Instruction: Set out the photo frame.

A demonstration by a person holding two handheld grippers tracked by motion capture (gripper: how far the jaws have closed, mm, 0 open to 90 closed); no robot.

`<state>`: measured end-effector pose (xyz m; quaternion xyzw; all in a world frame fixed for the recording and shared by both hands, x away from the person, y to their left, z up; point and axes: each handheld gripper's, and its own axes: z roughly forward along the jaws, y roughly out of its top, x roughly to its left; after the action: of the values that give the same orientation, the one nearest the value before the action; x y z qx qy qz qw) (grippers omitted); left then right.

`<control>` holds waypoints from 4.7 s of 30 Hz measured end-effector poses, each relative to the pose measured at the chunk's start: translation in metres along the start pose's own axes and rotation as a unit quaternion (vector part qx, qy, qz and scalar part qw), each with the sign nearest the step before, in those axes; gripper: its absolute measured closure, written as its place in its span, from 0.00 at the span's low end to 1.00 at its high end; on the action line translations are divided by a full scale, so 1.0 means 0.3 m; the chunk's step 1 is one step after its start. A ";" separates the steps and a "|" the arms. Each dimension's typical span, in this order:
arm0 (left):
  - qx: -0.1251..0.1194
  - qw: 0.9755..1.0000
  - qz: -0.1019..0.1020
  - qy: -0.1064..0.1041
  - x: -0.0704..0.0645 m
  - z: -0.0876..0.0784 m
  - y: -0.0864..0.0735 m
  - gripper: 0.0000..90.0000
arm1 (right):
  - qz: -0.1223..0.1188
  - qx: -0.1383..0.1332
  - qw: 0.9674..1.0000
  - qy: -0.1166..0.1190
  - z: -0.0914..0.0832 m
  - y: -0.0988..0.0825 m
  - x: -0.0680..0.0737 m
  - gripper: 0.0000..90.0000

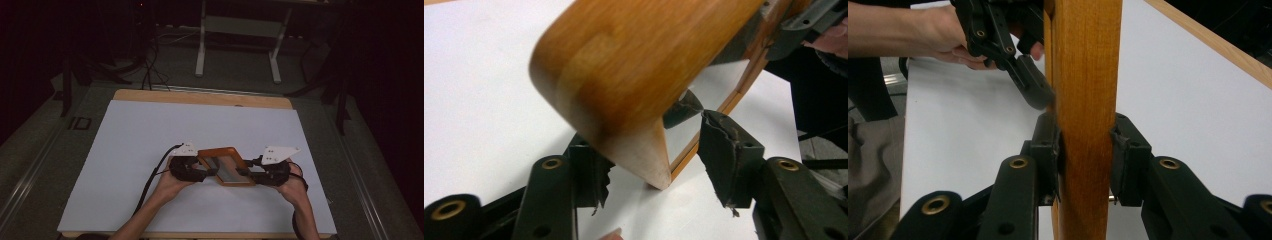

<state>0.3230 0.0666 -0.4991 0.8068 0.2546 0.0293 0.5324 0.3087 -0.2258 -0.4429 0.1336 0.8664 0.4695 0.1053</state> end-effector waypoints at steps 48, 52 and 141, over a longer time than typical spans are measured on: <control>-0.053 0.998 -0.023 -0.007 -0.007 -0.139 0.069 0.69 | 0.077 -0.035 0.996 -0.003 0.015 0.018 -0.021 0.72; -0.058 0.998 -0.028 -0.005 -0.003 -0.155 0.073 0.69 | 0.088 -0.037 0.995 0.002 0.028 0.019 -0.021 0.72; -0.030 0.993 -0.104 0.049 0.109 -0.176 -0.021 0.70 | 0.205 -0.037 0.978 0.030 0.255 -0.068 -0.077 0.66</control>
<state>0.3323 0.1277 -0.4891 0.7573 0.3621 0.0212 0.5431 0.3514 -0.1841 -0.4999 0.2905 0.8054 0.5165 -0.0149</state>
